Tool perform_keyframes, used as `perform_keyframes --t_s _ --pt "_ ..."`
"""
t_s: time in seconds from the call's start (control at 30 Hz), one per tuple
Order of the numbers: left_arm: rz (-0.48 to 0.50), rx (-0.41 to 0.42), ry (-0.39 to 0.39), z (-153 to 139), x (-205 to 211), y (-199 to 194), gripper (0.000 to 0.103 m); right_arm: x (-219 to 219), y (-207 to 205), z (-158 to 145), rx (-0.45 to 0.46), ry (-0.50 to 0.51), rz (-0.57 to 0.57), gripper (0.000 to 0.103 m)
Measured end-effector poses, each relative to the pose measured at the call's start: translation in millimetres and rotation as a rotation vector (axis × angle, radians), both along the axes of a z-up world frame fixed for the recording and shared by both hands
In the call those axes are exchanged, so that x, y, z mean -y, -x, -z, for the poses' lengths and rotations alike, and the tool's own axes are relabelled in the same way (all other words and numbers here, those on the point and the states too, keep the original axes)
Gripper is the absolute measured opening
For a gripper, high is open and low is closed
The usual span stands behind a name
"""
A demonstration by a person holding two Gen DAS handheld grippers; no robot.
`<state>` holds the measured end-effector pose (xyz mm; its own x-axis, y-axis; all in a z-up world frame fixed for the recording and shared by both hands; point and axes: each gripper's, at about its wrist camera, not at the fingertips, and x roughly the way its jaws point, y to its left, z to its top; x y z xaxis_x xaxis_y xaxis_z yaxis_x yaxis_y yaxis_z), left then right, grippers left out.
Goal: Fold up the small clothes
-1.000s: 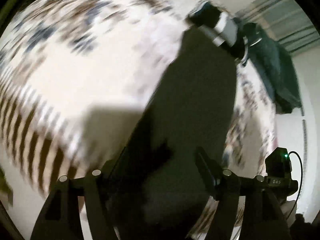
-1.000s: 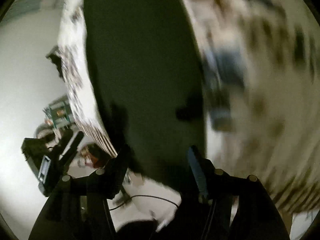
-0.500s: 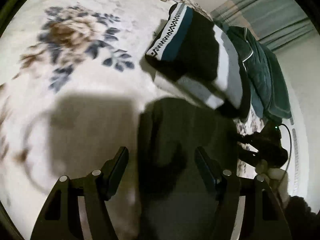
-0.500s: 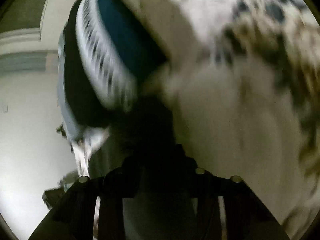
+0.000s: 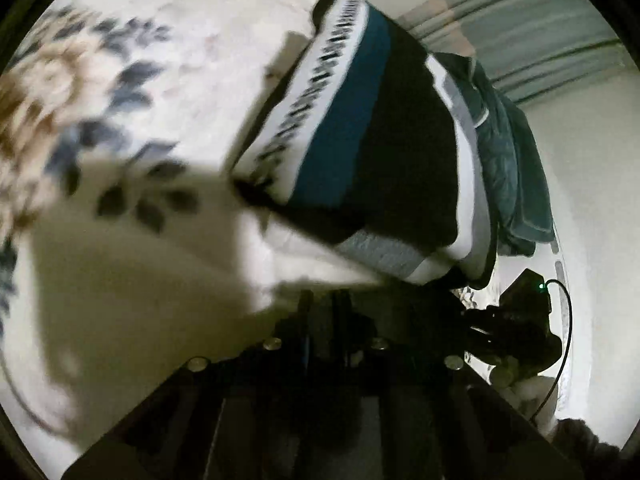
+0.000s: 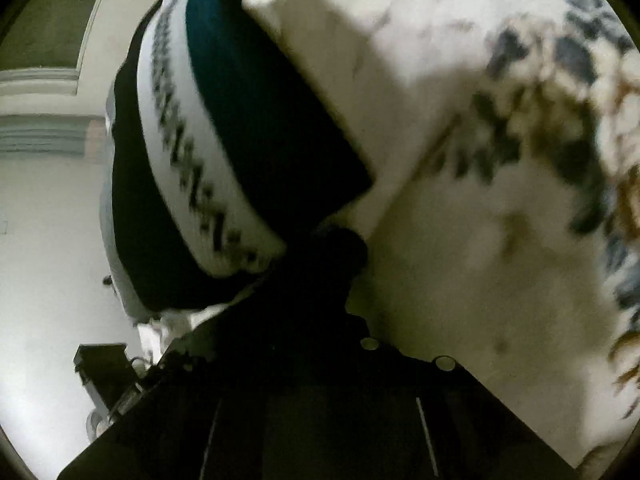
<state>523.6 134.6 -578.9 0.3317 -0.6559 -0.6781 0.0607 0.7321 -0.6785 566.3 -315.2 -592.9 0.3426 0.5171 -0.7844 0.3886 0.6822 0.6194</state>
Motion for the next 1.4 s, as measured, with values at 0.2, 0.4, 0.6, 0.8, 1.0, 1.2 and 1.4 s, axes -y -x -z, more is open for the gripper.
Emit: perform_keyframes --t_s 0.2,0.4,0.6,0.8,1.0,1.2,1.4 --pt "0.037 -0.062 -0.056 21.5 4.8 -20.8 0.013 -3.3 -7.3 6.2 -0.056 0.055 0.001 0.013" --pt "0.034 -0.018 -0.084 -23.1 -14.6 27.2 0.064 -5.5 13.3 -6.8 -0.112 -0.052 -0.046 0.049" --pt "-0.012 -0.066 -0.045 -48.4 -45.7 132.5 0.064 -13.7 99.5 -32.4 -0.139 -0.118 -0.145 0.057" --pt "-0.044 -0.178 -0.093 -60.5 -58.8 266.6 0.064 -55.1 238.2 -30.4 -0.255 -0.152 -0.212 0.057" --pt "-0.060 -0.341 -0.151 -41.4 -51.1 386.0 0.064 -65.6 378.1 -5.9 -0.404 -0.181 -0.231 0.057" --pt "-0.079 -0.404 -0.173 -23.9 -32.8 447.4 0.064 -79.4 462.8 24.3 -0.511 -0.152 -0.237 0.057" --pt "-0.056 -0.335 -0.273 -23.5 -13.0 467.2 0.005 -121.9 480.6 39.3 -0.508 -0.117 -0.253 0.053"
